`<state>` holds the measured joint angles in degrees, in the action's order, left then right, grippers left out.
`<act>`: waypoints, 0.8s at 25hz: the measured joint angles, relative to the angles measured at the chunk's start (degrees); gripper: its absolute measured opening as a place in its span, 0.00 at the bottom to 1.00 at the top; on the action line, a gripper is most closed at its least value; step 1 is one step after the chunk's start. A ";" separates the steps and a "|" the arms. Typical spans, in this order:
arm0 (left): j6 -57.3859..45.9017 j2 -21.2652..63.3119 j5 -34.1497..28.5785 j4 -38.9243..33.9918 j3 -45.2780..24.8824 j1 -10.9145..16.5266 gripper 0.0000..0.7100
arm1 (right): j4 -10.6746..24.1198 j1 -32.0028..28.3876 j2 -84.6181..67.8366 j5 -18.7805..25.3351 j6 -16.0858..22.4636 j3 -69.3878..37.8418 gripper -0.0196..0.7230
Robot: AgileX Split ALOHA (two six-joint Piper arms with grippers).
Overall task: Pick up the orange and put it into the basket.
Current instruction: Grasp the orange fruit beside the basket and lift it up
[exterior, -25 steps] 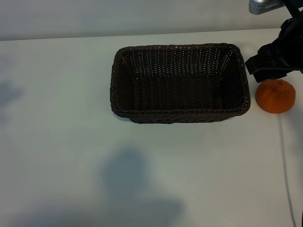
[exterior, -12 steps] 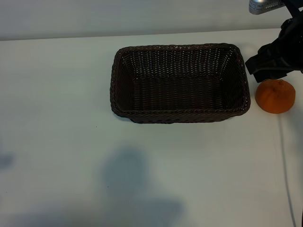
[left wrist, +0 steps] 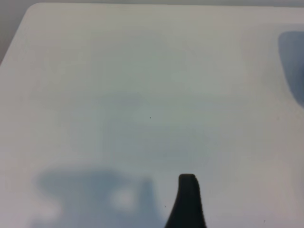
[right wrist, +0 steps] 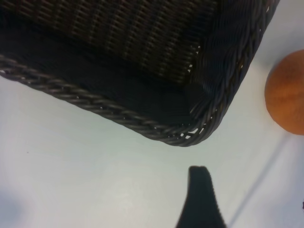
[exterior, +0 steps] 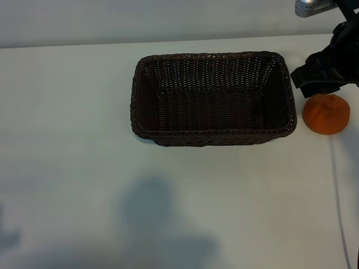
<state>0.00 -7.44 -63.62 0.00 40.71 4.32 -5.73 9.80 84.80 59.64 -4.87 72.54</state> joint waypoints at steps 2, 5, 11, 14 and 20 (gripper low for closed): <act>0.00 3.00 -0.23 0.00 -2.08 0.00 0.84 | 0.00 0.00 0.00 0.00 0.00 0.00 0.69; 0.00 6.96 -1.04 0.00 -5.21 0.00 0.84 | 0.00 0.00 0.00 0.00 0.00 0.00 0.69; 0.00 7.94 -2.58 0.00 -9.98 0.00 0.84 | 0.00 0.00 0.00 0.00 0.00 0.00 0.69; 0.00 7.94 -2.59 0.00 -10.32 0.00 0.84 | 0.00 0.00 0.00 0.00 0.00 0.00 0.69; 0.00 7.96 -0.52 0.00 -11.59 0.00 0.84 | 0.00 0.00 0.00 0.00 0.00 0.00 0.69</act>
<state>0.00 0.52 -64.14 0.00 29.12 4.32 -5.73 9.80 84.80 59.64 -4.87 72.54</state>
